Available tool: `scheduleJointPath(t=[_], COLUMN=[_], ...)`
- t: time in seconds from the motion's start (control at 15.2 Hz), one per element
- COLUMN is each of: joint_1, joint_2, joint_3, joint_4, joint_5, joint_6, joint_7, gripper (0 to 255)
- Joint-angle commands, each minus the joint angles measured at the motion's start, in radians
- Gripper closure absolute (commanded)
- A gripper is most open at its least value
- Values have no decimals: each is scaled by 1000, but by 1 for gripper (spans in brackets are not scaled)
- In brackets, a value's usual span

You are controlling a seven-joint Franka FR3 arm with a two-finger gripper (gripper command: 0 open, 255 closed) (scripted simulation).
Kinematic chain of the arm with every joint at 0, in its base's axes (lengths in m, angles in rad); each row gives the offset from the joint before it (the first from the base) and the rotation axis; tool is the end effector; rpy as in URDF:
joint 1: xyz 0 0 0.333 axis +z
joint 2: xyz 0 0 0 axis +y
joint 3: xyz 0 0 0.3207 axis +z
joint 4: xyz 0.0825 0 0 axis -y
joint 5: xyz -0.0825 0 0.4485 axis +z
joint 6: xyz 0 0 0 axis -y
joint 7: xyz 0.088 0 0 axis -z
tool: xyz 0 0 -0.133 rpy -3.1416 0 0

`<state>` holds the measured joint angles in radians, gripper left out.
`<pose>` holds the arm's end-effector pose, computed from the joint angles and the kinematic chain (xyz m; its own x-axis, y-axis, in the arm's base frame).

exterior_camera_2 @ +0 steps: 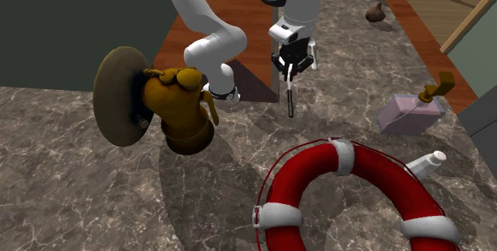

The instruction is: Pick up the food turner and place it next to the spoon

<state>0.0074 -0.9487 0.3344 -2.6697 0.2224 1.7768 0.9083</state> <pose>0.3231 0.1288 0.4555 0.7377 -0.6724 0.0615 -0.6738 -0.7389 0.0039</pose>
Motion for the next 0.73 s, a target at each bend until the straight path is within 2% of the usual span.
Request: scheduleJointPath(t=[0.0,0.66], joint_1=[12,30], joint_2=[-9,8], joint_3=[16,56], joint_4=[-20,-144], joint_5=[15,53], joint_6=[11,151], joint_7=[14,16], gripper=[255,255])
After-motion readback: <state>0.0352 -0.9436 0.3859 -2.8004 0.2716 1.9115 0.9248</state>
